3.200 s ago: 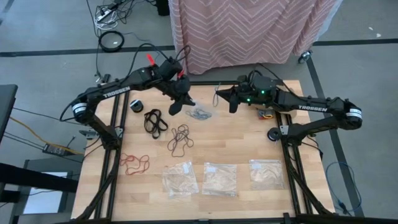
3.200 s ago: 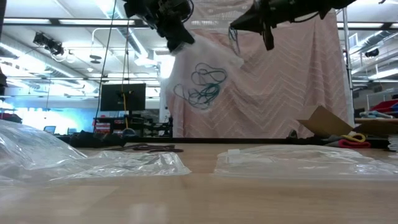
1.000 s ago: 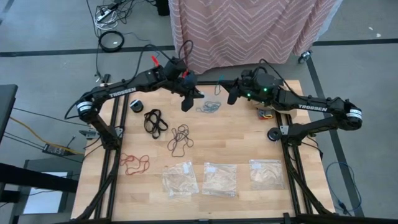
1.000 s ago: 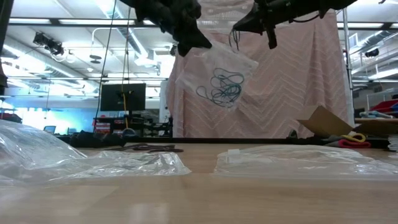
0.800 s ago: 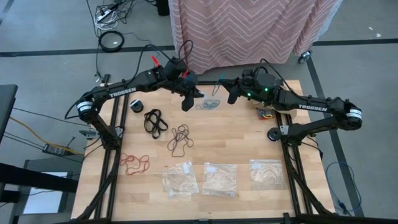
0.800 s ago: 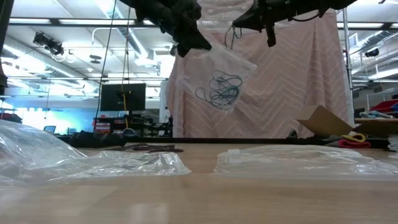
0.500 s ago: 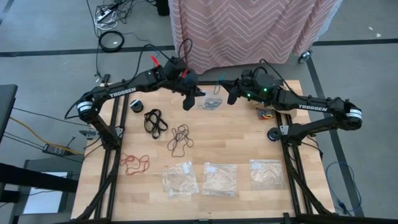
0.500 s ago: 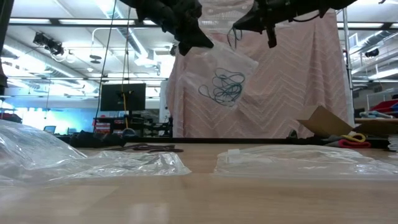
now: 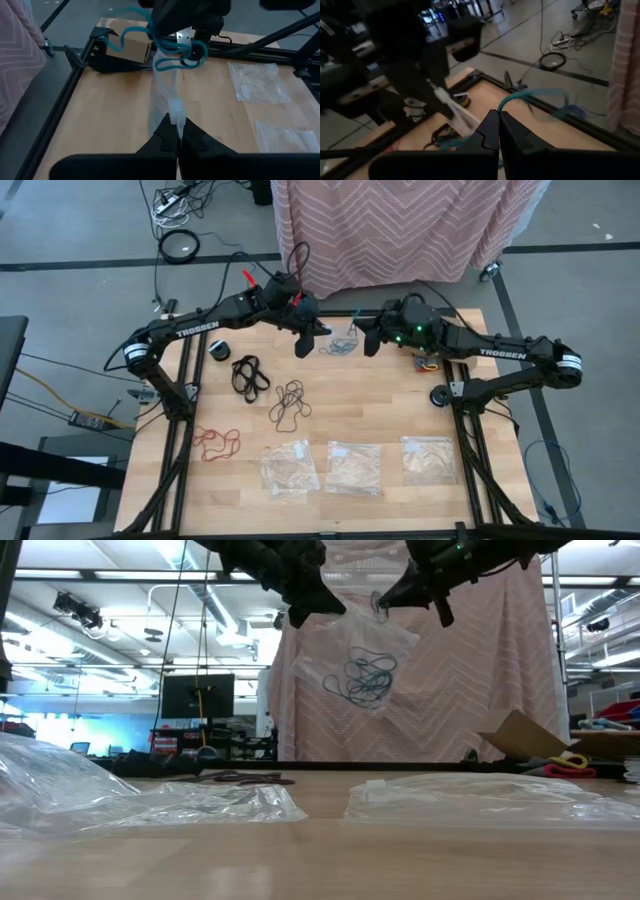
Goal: Sort rubber bands
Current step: Put the blue rubber band into the top transparent zip bag
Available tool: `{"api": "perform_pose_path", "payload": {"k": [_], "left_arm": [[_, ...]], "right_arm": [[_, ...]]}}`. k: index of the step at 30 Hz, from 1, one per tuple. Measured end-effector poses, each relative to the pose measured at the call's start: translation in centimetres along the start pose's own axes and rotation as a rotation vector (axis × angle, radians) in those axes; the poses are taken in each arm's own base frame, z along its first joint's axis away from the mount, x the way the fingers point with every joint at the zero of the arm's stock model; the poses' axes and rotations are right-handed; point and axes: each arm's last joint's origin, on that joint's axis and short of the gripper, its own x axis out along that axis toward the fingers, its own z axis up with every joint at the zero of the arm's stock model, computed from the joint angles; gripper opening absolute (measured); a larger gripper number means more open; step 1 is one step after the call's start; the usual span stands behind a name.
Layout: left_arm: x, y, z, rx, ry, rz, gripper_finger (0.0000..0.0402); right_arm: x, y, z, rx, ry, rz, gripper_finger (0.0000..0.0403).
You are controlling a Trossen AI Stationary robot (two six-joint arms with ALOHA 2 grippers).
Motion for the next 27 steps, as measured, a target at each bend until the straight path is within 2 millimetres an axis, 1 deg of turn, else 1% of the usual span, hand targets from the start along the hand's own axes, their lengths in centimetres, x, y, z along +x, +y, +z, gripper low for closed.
{"api": "perform_pose_path", "payload": {"k": [8,15,20,27], "left_arm": [[0.0,-0.01,-0.01,-0.001,0.001,-0.002,0.0],[0.0,-0.01,-0.01,0.0,0.001,-0.005,0.0],[-0.01,-0.01,-0.09,-0.001,0.008,-0.006,0.0],[-0.01,-0.01,-0.08,0.002,0.007,-0.005,0.0]], "right_arm": [[0.03,-0.53,-0.09,-0.042,-0.001,-0.081,0.0],[0.09,-0.93,-0.11,-0.044,0.021,-0.078,0.0],[0.11,-0.34,0.32,-0.066,0.012,0.073,0.0],[0.07,-0.42,-0.39,-0.047,0.108,0.116,0.0]]}}
